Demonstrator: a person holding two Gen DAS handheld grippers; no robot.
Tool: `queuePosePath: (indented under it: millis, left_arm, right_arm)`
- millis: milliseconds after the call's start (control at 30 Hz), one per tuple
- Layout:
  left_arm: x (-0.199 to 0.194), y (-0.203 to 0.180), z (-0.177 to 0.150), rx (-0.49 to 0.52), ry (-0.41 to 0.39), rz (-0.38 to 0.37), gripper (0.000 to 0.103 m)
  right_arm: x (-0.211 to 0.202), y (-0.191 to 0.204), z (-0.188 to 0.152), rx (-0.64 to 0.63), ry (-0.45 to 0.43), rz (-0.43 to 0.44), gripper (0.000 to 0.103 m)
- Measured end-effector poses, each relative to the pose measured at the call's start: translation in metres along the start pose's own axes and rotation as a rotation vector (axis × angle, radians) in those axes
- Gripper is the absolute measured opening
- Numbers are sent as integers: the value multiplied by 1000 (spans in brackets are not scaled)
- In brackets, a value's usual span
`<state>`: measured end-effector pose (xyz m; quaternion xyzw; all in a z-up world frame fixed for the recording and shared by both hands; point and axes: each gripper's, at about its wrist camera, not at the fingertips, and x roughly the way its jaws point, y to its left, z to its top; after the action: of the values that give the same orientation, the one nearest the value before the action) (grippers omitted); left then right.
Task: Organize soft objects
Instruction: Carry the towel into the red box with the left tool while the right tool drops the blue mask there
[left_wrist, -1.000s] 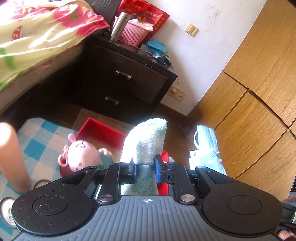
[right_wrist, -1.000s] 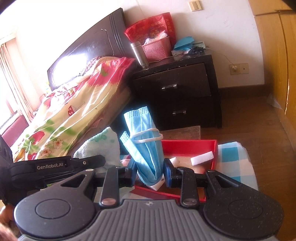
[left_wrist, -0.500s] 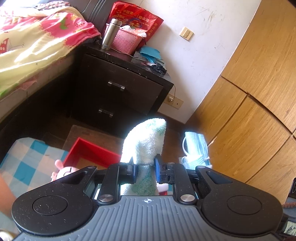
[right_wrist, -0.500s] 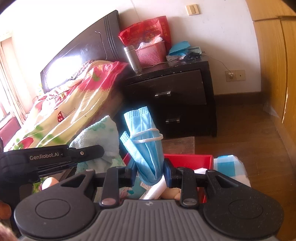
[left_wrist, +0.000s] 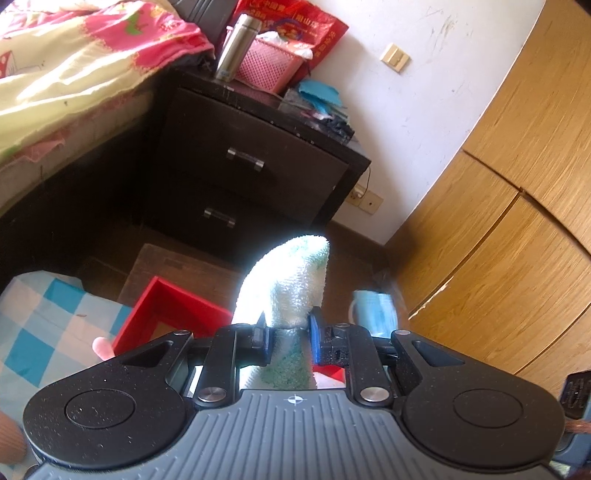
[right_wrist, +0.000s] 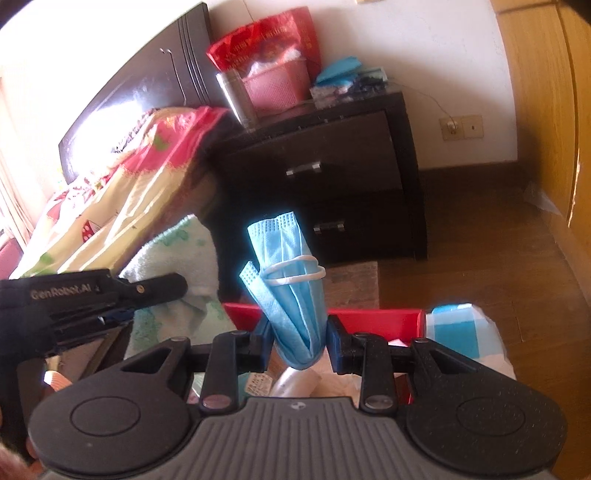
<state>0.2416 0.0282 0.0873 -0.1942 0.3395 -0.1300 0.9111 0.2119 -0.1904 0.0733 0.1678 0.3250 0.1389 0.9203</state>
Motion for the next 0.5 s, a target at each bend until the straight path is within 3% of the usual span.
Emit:
queuePosePath:
  millis: [200, 333, 433, 500]
  left_arm:
    - [18, 0, -10, 51, 36, 48, 33]
    - [18, 3, -12, 45, 43, 57, 44]
    - [12, 3, -11, 42, 36, 56, 58]
    - [8, 2, -11, 45, 33, 60, 59]
  right_arm:
    - [28, 1, -12, -33, 76, -30, 13]
    - [35, 1, -16, -43, 91, -65, 38]
    - [31, -1, -14, -30, 75, -73, 43]
    - [28, -3, -11, -14, 71, -72, 46]
